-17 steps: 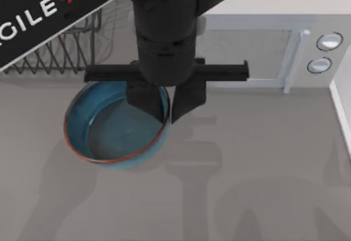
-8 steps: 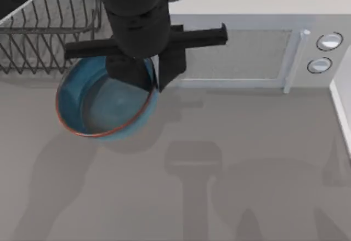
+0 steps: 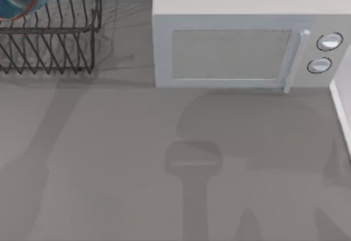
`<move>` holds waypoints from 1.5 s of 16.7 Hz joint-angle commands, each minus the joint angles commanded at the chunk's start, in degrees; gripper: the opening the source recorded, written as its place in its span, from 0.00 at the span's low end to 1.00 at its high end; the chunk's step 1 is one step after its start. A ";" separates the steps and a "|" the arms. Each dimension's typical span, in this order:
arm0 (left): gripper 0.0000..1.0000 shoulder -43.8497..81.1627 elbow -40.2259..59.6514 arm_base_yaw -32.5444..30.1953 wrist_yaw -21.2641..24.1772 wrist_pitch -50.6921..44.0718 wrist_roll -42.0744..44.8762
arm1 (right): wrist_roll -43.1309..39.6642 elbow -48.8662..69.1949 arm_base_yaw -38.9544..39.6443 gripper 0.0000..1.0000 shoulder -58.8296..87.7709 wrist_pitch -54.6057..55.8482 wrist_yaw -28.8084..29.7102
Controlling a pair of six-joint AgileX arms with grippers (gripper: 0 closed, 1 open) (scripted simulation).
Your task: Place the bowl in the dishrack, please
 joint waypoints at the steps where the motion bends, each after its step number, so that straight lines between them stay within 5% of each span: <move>1: 0.00 -3.17 -3.15 3.43 0.61 5.24 2.90 | 0.00 0.00 0.00 1.00 0.00 0.00 0.00; 6: 0.00 -19.64 -19.67 17.46 4.49 26.34 16.16 | 0.00 0.00 0.00 1.00 0.00 0.00 0.00; 11: 0.00 -32.78 -31.59 24.96 8.20 37.39 23.89 | 0.00 0.00 0.00 1.00 0.00 0.00 0.00; 20: 0.00 -34.56 -33.77 25.90 8.89 40.56 25.20 | 0.00 0.00 0.00 1.00 0.00 0.00 0.00; 25: 0.00 -22.77 -34.74 24.49 8.10 52.72 25.20 | 0.00 0.00 0.00 1.00 0.00 0.00 0.00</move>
